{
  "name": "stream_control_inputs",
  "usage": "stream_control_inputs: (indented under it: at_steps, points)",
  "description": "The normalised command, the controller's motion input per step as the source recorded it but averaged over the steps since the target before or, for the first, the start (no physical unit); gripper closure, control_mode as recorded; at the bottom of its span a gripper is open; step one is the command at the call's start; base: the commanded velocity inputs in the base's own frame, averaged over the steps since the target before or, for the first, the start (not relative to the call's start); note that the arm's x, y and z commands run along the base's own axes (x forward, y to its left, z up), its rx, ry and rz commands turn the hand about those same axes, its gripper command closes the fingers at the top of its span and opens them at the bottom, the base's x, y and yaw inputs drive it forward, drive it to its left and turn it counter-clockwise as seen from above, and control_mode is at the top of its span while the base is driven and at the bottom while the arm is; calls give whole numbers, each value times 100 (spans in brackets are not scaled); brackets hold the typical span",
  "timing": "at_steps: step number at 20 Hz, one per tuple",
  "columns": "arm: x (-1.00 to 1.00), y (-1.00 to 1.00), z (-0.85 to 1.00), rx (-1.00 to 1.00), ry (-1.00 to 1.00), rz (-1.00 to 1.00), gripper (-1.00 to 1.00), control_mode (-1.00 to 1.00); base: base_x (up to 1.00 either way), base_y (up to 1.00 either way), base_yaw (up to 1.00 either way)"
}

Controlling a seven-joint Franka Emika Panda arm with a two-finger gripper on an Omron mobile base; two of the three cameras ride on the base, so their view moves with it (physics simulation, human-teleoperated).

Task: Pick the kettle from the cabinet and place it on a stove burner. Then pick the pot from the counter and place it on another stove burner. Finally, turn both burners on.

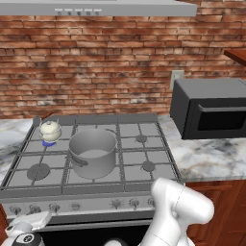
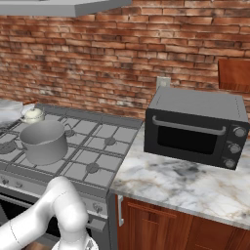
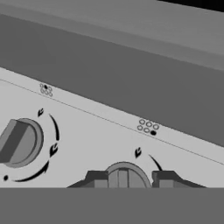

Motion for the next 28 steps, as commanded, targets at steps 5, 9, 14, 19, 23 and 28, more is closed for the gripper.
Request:
stream_control_inputs:
  at_steps: [5, 9, 14, 19, 23, 28]
  points:
    - [0, -11, 0, -17, 1, -1, 100, -100, 0, 0, 0]
    - [-2, -5, 0, -13, 1, -2, 100, -100, 0, 0, 0]
    - [0, 0, -3, -1, 0, 0, -100, -100, 0, 0, 0]
    - [-1, 0, 0, 0, 0, 0, -100, -100, 0, 0, 0]
    - [-19, -5, 0, 0, -2, 0, -100, -100, 0, 0, 0]
    - [-38, -10, 0, 0, -10, 0, -100, -100, 0, 0, 0]
